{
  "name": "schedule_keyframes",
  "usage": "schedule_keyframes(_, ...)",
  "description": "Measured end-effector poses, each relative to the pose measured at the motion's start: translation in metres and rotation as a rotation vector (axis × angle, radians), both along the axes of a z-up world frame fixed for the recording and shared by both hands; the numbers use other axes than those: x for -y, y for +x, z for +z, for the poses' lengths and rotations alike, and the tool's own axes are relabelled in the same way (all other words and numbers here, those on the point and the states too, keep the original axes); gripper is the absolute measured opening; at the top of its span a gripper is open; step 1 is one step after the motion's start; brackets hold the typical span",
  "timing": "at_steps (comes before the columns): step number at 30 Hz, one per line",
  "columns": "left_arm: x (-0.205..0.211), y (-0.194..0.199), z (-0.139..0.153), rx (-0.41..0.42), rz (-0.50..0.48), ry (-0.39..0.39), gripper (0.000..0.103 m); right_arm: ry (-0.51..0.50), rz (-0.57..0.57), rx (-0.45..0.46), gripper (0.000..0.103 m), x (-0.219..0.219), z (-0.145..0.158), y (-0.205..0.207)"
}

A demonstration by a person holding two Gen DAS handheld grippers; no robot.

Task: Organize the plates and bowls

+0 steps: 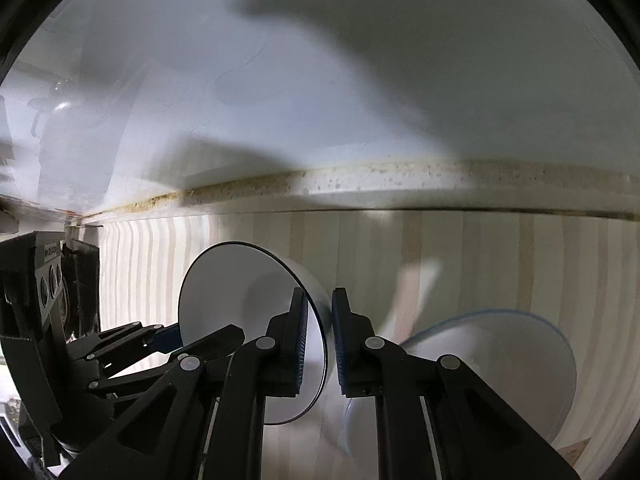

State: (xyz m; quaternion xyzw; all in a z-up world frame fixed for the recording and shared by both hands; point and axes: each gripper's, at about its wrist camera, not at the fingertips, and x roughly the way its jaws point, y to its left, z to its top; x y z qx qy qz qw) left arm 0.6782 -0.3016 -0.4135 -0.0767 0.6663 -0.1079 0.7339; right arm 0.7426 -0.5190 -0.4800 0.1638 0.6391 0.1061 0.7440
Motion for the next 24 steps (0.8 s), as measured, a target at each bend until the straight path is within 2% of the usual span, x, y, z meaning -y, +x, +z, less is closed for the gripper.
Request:
schedule_keyframes(6, 0.008, -0.010, 0.020, 0.031, -0.024, 0.006, 0.029, 0.020, -0.015, -0.009, 0.014, -0.006, 0.012, -0.012)
schedule_keyframes(11, 0.009, -0.033, 0.040, 0.056, -0.057, 0.004, 0.029, 0.026, -0.019, -0.002, 0.014, -0.011, 0.028, -0.031)
schedule_keyframes(19, 0.002, -0.083, 0.071, 0.095, -0.105, -0.007, 0.029, 0.052, -0.052, 0.015, 0.014, -0.012, 0.056, -0.085)
schedule_keyframes(24, -0.005, -0.119, 0.079, 0.093, -0.137, -0.019, 0.029, 0.060, -0.068, 0.019, 0.014, -0.012, 0.069, -0.128)
